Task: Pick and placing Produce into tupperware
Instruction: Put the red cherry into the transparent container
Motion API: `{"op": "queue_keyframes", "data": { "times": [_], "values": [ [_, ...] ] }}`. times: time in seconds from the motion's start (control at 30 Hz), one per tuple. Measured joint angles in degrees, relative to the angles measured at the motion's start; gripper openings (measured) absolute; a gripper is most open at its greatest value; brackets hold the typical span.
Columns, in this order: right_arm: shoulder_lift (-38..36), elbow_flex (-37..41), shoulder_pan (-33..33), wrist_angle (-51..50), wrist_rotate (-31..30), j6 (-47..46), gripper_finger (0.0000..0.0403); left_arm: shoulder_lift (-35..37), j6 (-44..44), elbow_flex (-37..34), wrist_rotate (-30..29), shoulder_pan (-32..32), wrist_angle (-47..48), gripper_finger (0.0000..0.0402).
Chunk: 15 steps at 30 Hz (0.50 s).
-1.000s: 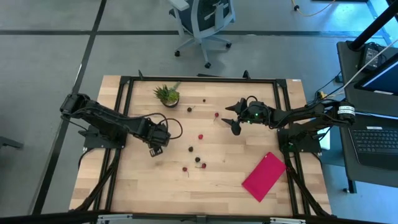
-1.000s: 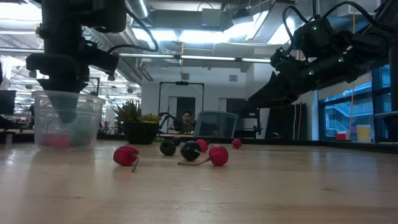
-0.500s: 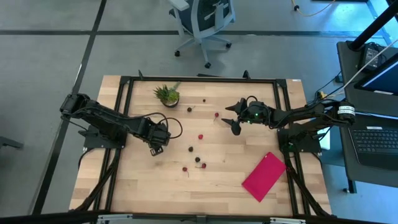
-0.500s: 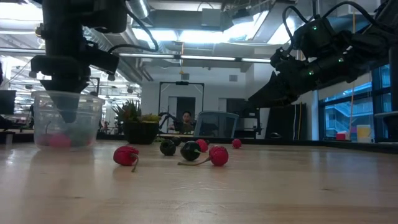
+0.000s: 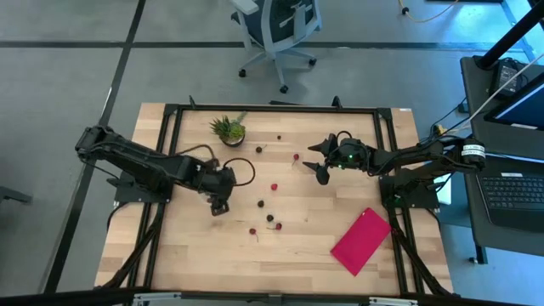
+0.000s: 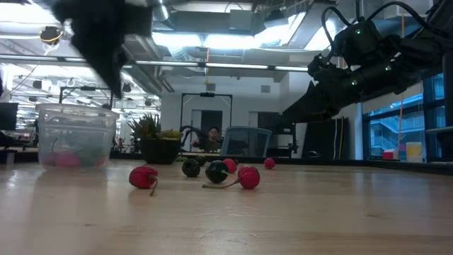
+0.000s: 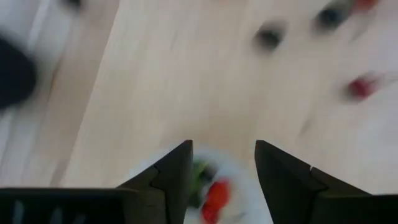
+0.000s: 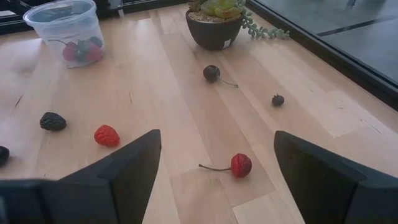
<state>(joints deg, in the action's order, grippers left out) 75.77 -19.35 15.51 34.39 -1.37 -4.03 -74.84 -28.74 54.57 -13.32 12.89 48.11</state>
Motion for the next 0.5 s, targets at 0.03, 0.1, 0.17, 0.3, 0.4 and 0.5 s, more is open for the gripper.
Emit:
{"op": "queue_keyframes", "data": {
  "times": [0.03, 0.1, 0.17, 0.3, 0.4, 0.5],
  "values": [
    [0.0, 0.0, 0.0, 0.0, 0.0, 0.0, 0.0314, 0.4, 1.2, 0.0, -0.1, 0.2, -3.1, 0.0165],
    [0.0, 0.0, 0.0, 0.0, 0.0, 0.0, 0.0314, 0.6, 4.7, 0.1, 0.0, 0.5, -9.4, 0.0165],
    [0.0, 0.0, 0.0, 0.0, 0.0, 0.0, 0.0314, 0.6, 8.5, 0.1, 0.7, 1.1, -13.6, 0.0165],
    [0.0, 0.0, 0.0, 0.0, 0.0, -0.2, 0.0314, -0.3, 14.2, 0.1, 1.0, 2.8, -19.0, 0.0165],
    [0.0, 0.0, 0.0, 0.0, 0.0, -0.2, 0.0314, -1.5, 15.8, 0.1, 1.0, 3.9, -19.8, 0.0165],
    [0.0, 0.0, 0.0, 0.0, 0.0, -0.2, 0.0314, -2.8, 14.5, 0.0, 0.9, 4.8, -20.9, 0.0165]
  ]
}}
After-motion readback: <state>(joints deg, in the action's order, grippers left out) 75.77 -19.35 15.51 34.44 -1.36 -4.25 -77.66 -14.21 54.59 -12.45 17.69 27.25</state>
